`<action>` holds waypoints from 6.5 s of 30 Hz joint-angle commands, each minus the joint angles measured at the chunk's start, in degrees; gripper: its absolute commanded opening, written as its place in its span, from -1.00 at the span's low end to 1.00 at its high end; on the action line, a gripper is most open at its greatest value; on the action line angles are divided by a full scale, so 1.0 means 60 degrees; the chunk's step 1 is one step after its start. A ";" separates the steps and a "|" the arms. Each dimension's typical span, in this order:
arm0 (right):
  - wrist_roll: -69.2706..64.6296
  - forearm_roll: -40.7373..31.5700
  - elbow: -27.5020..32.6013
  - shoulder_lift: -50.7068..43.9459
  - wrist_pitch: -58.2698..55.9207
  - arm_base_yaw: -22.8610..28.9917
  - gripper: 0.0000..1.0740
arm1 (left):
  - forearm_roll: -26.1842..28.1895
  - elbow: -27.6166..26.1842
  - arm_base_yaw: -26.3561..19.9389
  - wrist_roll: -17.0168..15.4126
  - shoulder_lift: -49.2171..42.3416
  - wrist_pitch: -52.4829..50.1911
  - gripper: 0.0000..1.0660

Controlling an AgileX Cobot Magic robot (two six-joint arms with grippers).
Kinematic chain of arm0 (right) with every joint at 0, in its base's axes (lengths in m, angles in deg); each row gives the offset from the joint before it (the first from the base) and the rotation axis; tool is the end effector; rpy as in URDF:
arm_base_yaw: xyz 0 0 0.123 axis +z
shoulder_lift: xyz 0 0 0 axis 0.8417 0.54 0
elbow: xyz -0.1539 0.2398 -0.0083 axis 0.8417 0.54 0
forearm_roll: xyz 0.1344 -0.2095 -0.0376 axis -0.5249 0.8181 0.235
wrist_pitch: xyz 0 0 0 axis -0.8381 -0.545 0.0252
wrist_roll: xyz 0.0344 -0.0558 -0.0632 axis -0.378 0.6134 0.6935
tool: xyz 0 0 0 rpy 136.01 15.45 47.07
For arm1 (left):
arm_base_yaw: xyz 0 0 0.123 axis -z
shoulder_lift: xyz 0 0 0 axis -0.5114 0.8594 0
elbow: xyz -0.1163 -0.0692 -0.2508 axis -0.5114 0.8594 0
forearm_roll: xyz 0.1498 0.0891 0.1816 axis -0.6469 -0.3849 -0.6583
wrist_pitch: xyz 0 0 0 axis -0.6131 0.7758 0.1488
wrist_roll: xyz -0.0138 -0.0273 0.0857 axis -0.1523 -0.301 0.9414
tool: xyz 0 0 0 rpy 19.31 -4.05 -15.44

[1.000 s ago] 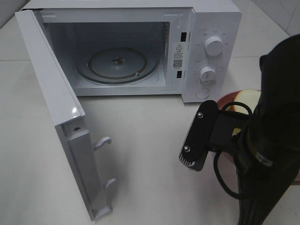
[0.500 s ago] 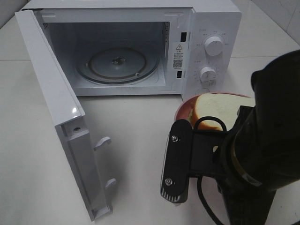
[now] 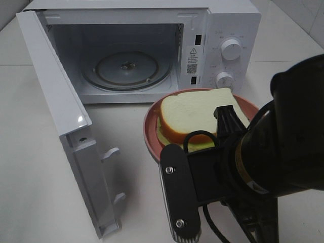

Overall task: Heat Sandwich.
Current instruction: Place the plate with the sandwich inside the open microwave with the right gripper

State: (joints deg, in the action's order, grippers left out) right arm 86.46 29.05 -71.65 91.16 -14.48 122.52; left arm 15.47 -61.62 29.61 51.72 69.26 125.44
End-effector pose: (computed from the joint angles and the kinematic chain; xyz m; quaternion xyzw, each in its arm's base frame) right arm 0.1317 0.2072 0.2079 -0.7514 0.6192 -0.1436 0.1772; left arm -0.0037 -0.0056 0.2780 -0.0076 0.8467 -0.0302 0.5312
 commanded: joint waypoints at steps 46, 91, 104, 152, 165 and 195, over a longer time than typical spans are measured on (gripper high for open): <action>1.2787 -0.4230 0.0029 -0.0057 0.3189 -0.4746 -0.96 | 0.0000 0.0019 -0.0019 0.0000 -0.0267 -0.0086 0.94; 1.2767 -0.4889 -0.3743 0.3447 0.3361 -0.4460 -1.00 | 0.0000 0.0019 -0.0019 0.0000 -0.0267 -0.0086 0.94; 1.2204 -0.4851 -0.5309 0.4822 0.3075 -0.4460 -0.99 | 0.0000 0.0019 -0.0019 0.0000 -0.0267 -0.0086 0.94; 0.9196 -0.3132 -1.0772 0.8241 0.0936 -0.4861 -0.97 | 0.0000 0.0019 -0.0019 0.0000 -0.0267 -0.0086 0.94; 0.9320 -0.3142 -1.1125 0.8613 0.1862 -0.4956 -0.94 | 0.0000 0.0019 -0.0019 0.0000 -0.0267 -0.0086 0.94; 0.6513 -0.3409 -0.9979 0.7830 0.2416 -0.4947 0.41 | 0.0000 0.0019 -0.0019 0.0000 -0.0267 -0.0086 0.94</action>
State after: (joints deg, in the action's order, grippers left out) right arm 125.88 9.00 -133.87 140.15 -1.82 92.84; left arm 15.47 -61.62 29.61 51.72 69.26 125.44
